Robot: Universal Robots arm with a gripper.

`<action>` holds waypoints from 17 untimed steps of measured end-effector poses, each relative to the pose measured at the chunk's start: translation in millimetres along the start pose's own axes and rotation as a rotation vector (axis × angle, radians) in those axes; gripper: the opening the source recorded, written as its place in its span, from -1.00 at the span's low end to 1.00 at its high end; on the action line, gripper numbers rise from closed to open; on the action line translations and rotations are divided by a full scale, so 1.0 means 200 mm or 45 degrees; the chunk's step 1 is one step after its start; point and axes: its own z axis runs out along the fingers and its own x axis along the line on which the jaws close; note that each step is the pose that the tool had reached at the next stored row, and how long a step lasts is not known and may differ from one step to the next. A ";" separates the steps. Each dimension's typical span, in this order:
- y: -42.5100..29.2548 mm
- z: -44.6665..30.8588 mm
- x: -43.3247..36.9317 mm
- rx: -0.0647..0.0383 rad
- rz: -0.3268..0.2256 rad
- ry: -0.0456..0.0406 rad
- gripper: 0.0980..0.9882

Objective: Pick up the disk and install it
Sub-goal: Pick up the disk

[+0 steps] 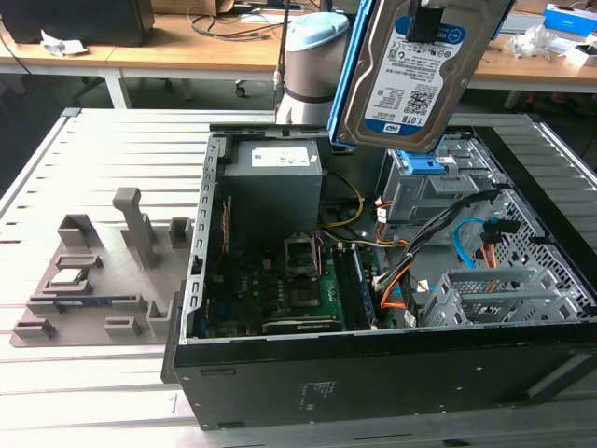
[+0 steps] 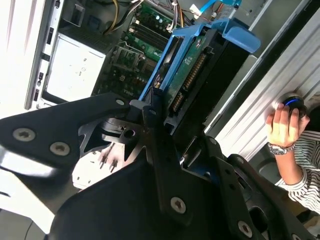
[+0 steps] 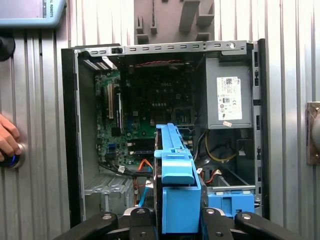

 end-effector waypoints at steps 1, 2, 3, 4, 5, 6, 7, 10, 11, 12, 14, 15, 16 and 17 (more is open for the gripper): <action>0.000 0.001 0.007 0.000 0.000 0.001 -0.40; 0.000 0.002 0.010 0.000 0.000 0.002 -0.40; 0.000 0.002 0.014 0.000 0.000 0.002 -0.40; -0.001 0.003 0.021 0.000 0.000 0.004 -0.40; -0.001 0.005 0.028 0.000 0.000 0.005 -0.40; -0.001 0.006 0.034 0.000 0.000 0.006 -0.40; -0.001 0.006 0.039 0.000 0.000 0.007 -0.40; -0.001 0.008 0.053 0.000 0.000 0.010 -0.40; -0.002 0.009 0.056 0.000 0.000 0.010 -0.40; -0.002 0.010 0.064 0.000 0.000 0.012 -0.40; -0.002 0.012 0.073 0.000 0.000 0.013 -0.40; -0.003 0.013 0.083 0.000 0.000 0.014 -0.40; -0.003 0.014 0.093 0.000 0.000 0.015 -0.40; -0.003 0.016 0.104 0.001 0.000 0.016 -0.40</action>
